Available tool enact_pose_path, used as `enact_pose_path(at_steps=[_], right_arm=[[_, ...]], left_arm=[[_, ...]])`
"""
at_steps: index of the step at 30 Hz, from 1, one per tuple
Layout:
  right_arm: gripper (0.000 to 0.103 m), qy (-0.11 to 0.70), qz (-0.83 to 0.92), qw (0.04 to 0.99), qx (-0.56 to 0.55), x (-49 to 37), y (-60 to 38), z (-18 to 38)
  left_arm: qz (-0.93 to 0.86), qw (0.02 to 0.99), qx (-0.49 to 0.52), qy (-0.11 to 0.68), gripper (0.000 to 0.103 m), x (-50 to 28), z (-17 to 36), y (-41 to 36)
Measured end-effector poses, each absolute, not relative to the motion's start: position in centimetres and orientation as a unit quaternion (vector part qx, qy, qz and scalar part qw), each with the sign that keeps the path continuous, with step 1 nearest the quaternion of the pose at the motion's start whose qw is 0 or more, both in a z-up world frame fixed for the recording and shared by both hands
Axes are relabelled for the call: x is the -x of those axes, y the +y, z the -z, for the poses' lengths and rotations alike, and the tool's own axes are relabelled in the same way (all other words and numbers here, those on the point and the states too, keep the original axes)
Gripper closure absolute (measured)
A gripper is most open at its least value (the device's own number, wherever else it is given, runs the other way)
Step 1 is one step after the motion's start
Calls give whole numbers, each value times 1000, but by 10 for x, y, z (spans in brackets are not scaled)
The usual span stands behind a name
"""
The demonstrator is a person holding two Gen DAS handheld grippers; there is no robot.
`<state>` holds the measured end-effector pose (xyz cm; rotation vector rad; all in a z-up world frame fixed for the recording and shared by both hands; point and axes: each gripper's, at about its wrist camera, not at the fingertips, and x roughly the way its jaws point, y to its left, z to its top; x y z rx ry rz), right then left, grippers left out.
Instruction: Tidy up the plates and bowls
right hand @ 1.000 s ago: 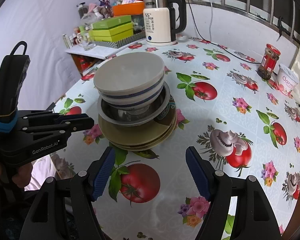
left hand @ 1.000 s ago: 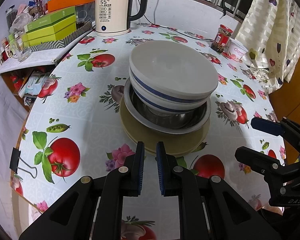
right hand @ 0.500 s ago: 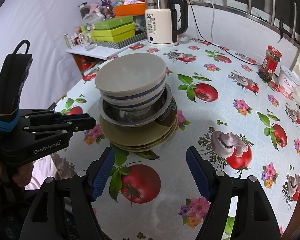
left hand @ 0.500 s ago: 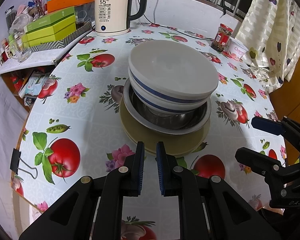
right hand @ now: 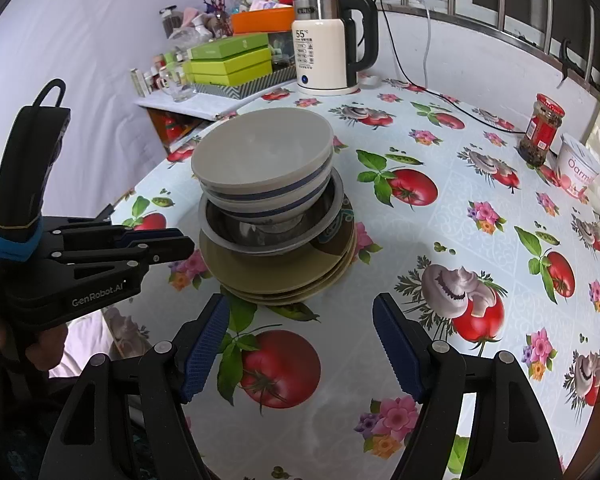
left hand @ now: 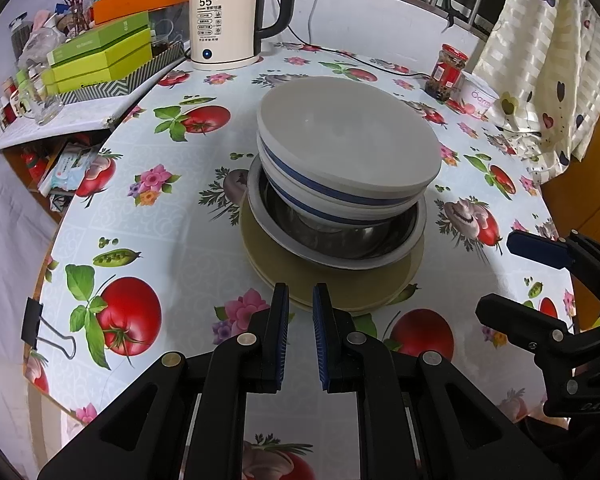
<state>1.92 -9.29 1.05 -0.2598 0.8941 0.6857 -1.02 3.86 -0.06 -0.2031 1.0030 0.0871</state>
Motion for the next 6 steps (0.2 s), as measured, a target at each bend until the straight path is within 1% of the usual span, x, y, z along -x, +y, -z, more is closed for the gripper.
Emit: enact_pose_path(at_steps=[6], right_arm=[[28,422,-325,837,123,-19,-93,-10]], left_arm=[[-46,872,95,478,90,10,-1,38]])
